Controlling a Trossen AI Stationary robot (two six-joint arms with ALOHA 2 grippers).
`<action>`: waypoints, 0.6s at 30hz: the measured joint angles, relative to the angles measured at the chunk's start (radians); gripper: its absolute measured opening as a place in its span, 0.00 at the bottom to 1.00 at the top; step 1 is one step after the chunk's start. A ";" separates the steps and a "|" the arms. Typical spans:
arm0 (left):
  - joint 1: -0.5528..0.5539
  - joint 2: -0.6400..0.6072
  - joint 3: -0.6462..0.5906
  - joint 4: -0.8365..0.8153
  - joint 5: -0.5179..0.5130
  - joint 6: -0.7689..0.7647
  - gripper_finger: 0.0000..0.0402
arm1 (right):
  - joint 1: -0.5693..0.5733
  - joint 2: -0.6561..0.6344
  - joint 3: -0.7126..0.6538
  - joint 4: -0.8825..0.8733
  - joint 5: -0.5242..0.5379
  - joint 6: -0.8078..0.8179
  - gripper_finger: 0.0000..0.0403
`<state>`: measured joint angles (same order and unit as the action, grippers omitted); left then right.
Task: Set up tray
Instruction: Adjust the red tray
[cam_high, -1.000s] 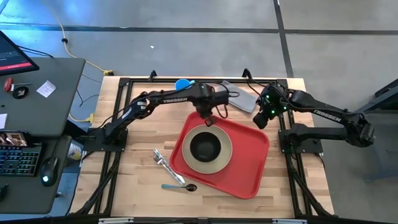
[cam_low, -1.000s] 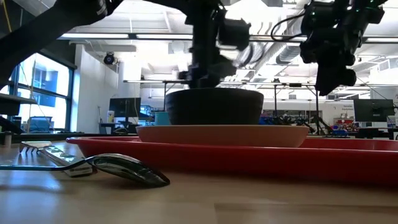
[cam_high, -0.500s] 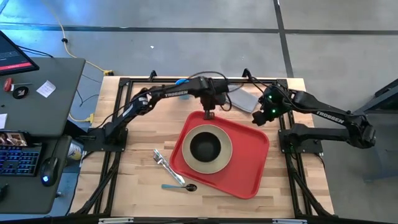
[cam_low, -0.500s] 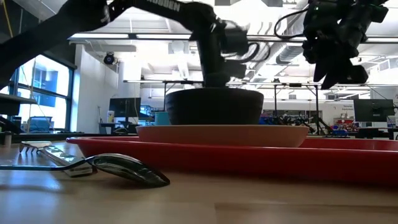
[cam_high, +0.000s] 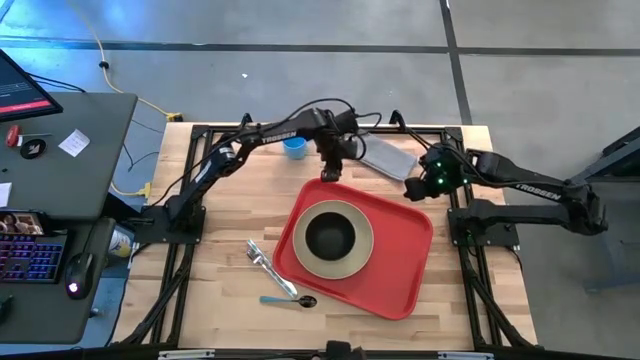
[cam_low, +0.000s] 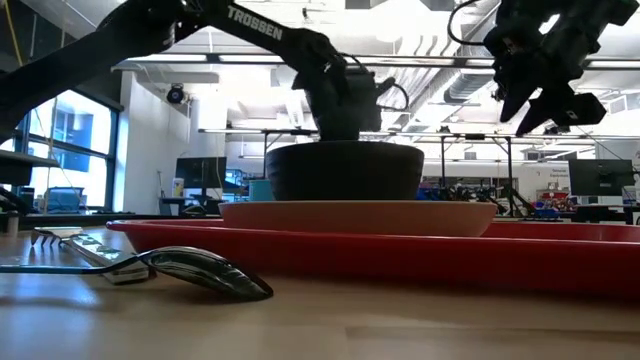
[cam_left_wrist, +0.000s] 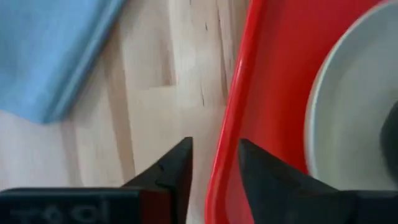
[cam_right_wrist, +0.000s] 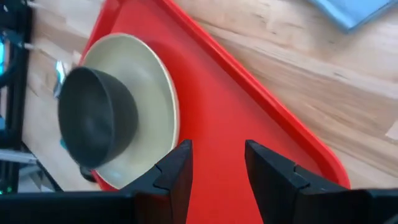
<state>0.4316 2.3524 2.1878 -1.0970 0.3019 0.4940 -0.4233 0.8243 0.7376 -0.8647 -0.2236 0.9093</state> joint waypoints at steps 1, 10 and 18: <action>-0.005 0.001 -0.020 -0.002 0.001 0.021 0.42 | 0.008 0.000 0.000 0.014 0.006 0.008 0.34; -0.056 0.003 -0.061 0.023 -0.129 0.100 0.37 | 0.052 0.000 0.000 0.096 0.011 0.027 0.34; -0.106 0.003 -0.061 0.004 -0.148 0.079 0.30 | 0.077 0.000 0.000 0.100 0.013 0.024 0.34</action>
<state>0.3260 2.3550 2.1265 -1.0930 0.1535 0.5728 -0.3458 0.8246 0.7376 -0.7647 -0.2108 0.9338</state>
